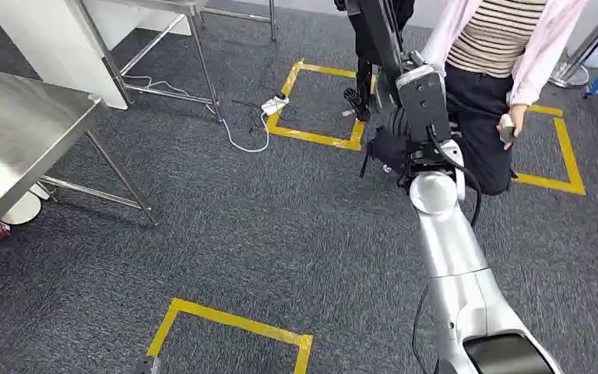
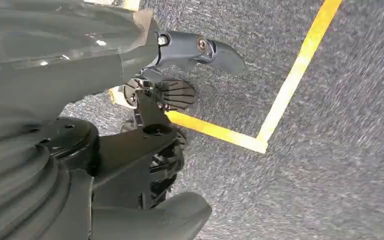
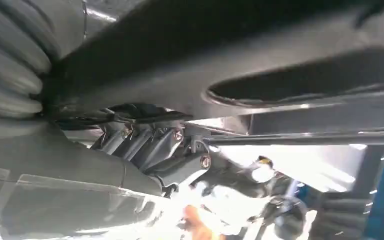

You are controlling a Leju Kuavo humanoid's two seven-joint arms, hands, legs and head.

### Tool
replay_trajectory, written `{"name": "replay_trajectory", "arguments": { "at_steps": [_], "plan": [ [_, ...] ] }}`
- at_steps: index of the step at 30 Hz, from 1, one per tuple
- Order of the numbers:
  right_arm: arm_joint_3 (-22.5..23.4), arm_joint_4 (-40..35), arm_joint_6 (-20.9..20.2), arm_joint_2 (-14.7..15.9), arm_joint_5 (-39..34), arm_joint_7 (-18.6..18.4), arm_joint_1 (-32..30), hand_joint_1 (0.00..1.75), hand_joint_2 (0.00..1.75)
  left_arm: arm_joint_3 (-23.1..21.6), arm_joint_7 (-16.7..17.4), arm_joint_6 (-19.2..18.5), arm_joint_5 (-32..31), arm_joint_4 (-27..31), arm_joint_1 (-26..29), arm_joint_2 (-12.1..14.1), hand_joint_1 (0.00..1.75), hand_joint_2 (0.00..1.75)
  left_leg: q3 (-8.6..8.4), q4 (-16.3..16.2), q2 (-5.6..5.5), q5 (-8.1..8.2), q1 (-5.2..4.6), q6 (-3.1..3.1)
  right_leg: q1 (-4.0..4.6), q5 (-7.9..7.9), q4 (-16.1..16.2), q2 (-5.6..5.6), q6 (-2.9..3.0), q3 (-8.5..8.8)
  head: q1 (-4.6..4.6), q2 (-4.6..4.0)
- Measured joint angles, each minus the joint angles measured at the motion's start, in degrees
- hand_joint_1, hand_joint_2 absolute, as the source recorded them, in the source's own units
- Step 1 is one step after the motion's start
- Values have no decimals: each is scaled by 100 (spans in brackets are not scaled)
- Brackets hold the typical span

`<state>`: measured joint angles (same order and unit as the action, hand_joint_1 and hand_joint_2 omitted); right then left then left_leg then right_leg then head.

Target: Take the parts from the cabinet and place them on the table.

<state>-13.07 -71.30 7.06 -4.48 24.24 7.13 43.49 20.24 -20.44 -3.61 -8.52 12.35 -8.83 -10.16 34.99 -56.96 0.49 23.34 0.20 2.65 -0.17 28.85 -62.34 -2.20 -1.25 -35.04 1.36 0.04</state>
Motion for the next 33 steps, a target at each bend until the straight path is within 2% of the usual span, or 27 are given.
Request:
{"name": "replay_trajectory", "arguments": {
  "at_steps": [1, 2, 3, 4, 5, 7, 8, 9, 12, 13, 14, 15, 16, 17, 18, 19, 20, 21, 22, 23, 24, 27, 28, 29, 30, 31, 33],
  "plan": [
    [11, -9, -2, 42, 0, 0, -7, 175, 175, -2, 13, -2, 2, 2, -30, -4, 0, 175, 7, 0, -67, -14, 1, 25, -22, 184, -457, 111, 24, -209, -33, 0],
    [22, -9, -4, 84, 0, 0, -35, 175, 175, -4, 33, -2, 6, 2, -37, -20, 0, 175, 9, 0, -147, -14, 5, 25, -36, 345, -905, 159, 31, -430, -46, 0],
    [33, -9, -9, 114, 2, -2, -69, 175, 175, -4, 39, -2, 7, 0, -35, -28, 0, 175, 15, -2, -239, -15, 5, 25, -42, 446, -1279, 180, 13, -620, -50, 0],
    [33, -9, -11, 133, 2, -4, -111, 175, 175, -4, 44, -2, 9, 0, -20, -31, 0, 175, 15, -5, -327, -18, 5, 20, -54, 421, -1365, 185, -27, -682, -48, 0],
    [37, -11, -11, 155, 0, -4, -133, 175, 175, -2, 44, 2, 9, 0, -11, -31, 0, 175, 15, -9, -408, -21, 7, 14, -63, 303, -1164, 190, -76, -603, -50, 0],
    [39, -15, -11, 177, -9, -4, -121, 175, 175, -4, 46, 18, 9, 0, -15, -31, 0, 175, 13, -27, -539, -19, 16, -7, -102, -67, -349, 262, -181, -232, -57, 0],
    [39, -28, -11, 190, -13, -4, -116, 175, 175, -2, 57, 33, 9, 0, -19, -33, 0, 175, 28, -55, -606, -4, 20, -40, -153, -267, 178, 454, -236, 8, -59, 0],
    [37, -28, -22, 210, -24, -4, -109, 175, 175, -4, 77, 61, 9, 0, -38, -33, 0, 175, 95, -143, -677, 23, -23, -99, -156, -279, 394, 663, -200, 118, -63, 0],
    [37, -28, -31, 225, -35, -15, -132, 175, 175, -4, 94, 70, 7, 0, 0, -31, 0, 175, 152, -81, -837, -35, 47, -198, -105, -292, 376, 485, -110, 102, -50, 0],
    [37, -28, -28, 223, -39, -13, -122, 175, 175, -4, 105, 79, 7, 0, 8, -18, 0, 175, 188, -94, -868, -23, 49, -227, -174, -321, 408, 417, -55, 108, -50, 0],
    [35, -28, -22, 219, -42, -11, -109, 175, 175, -4, 111, 83, 0, 0, 16, -22, 0, 175, 212, -188, -542, 47, 25, -246, -166, -331, 419, 370, -25, 120, -44, 0],
    [35, -31, -4, 212, -42, 2, -117, 175, 175, -4, 129, 87, -15, 0, 6, -26, 0, 175, 333, -461, -259, 221, 12, -269, -157, -318, 419, 310, 20, 128, 46, 0],
    [37, -28, 22, 227, -44, 4, -143, 175, 175, -4, 136, 92, -35, 0, -10, -26, 0, 175, 559, -924, -130, 454, 35, -292, -130, -304, 419, 247, 59, 135, 44, 0],
    [37, -28, 46, 240, -52, 9, -178, 175, 175, -4, 135, 94, -35, 0, -13, -26, 0, 175, 772, -1348, -93, 632, 45, -302, -111, -295, 419, 175, 73, 138, 41, 0],
    [37, -28, 74, 245, -57, 11, -220, 175, 175, -4, 138, 94, -35, 0, -9, -28, 0, 175, 961, -1704, -80, 746, 47, -312, -101, -285, 419, 106, 87, 137, 48, 0],
    [37, -26, 90, 249, -59, 20, -274, 175, 175, -4, 140, 98, -35, 0, 2, -35, 0, 175, 1071, -1882, -72, 741, 48, -317, -93, -280, 418, 32, 92, 138, 46, 0],
    [37, -26, 96, 249, -59, 33, -310, 175, 175, -4, 140, 109, -35, 0, 5, -35, 0, 175, 1011, -1729, -66, 595, 49, -312, -87, -273, 418, -33, 99, 141, 46, 0],
    [37, -26, 103, 247, -59, 48, -335, 175, 175, -4, 140, 111, -35, 0, 4, -33, 0, 175, 830, -1366, -54, 382, 49, -296, -84, -265, 418, -92, 107, 150, 52, 0],
    [35, -26, 120, 247, -55, 72, -356, 175, 175, -4, 140, 111, -33, 0, 1, -33, 0, 175, 552, -838, -3, 128, 44, -267, -76, -256, 418, -152, 114, 166, 46, 0],
    [37, -28, 137, 234, -44, 96, -365, 175, 175, -4, 140, 118, -24, 0, -1, -33, 0, 175, 306, -404, 157, -39, 26, -221, -68, -239, 418, -198, 102, 188, 50, 0],
    [37, -28, 153, 227, -39, 103, -381, 175, 175, -4, 140, 125, -2, 0, -13, -31, 0, 175, 176, -163, 442, 31, -68, -189, -13, -218, 414, -242, 77, 192, 46, 0],
    [33, -28, 168, 186, -24, 109, -422, 175, 175, -4, 140, 129, 20, 0, -6, -28, 0, 175, 210, -159, 208, 19, -85, -128, 6, -191, 438, -411, 16, 221, 24, 0],
    [31, -28, 168, 166, -24, 109, -419, 175, 175, -2, 140, 133, 24, 0, -1, -28, 0, 175, 195, -112, 137, -7, -75, -90, 43, -173, 443, -473, -11, 256, 28, 0],
    [31, -37, 170, 153, -20, 111, -424, 175, 175, -2, 140, 142, 28, 0, 12, -43, 0, 175, 125, -53, 95, -50, 6, -51, 45, -119, 375, -396, -45, 179, 22, 0],
    [28, -37, 173, 153, -17, 111, -421, 175, 175, 0, 133, 144, 39, 0, 3, -46, 0, 175, 120, -30, 16, -60, -3, -23, 7, -9, 166, -112, -38, 115, 4, 0],
    [26, -37, 173, 146, -15, 120, -423, 175, 175, 0, 138, 144, 55, 0, -8, -46, 0, 175, 124, -34, -37, -70, 0, -8, -8, 181, -238, 36, -2, -82, -4, 0],
    [28, -26, 173, 151, -9, 120, -483, 175, 175, 4, 135, 144, 70, 0, -6, -59, 0, 175, 126, -34, -201, -66, 1, 8, -39, 481, -1109, 154, 20, -526, -33, 0]
  ]
}}
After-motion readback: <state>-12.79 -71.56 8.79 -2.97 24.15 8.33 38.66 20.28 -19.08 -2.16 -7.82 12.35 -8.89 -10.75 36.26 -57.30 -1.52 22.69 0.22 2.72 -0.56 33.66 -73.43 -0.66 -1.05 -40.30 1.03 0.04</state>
